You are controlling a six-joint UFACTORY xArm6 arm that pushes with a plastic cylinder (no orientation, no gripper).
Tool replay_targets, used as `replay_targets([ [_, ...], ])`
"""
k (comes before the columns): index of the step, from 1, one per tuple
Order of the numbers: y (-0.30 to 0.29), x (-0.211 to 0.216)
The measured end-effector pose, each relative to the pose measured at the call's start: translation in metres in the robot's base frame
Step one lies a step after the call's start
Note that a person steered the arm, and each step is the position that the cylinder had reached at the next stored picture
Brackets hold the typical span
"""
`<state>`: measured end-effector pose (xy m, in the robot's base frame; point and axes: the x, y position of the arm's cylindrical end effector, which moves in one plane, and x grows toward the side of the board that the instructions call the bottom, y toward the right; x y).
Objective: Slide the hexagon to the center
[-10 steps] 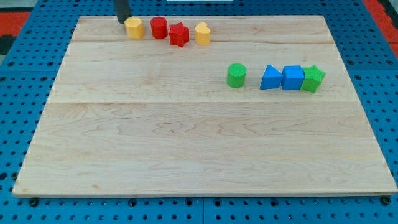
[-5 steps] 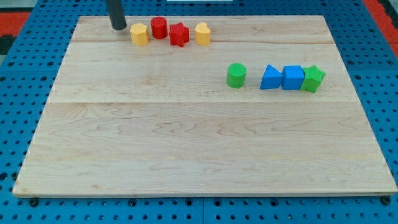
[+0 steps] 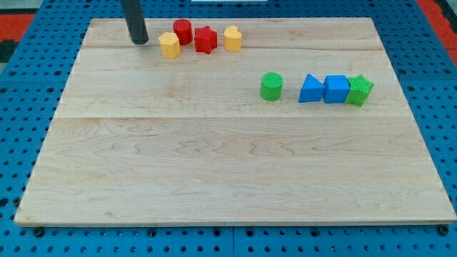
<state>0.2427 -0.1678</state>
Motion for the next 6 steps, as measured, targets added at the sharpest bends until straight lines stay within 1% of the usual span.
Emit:
replay_targets([
  [1, 0.059, 0.020],
  [2, 0.122, 0.059],
  [3, 0.140, 0.063],
  [4, 0.152, 0.088],
  [5, 0.150, 0.105],
  [6, 0.180, 0.071],
])
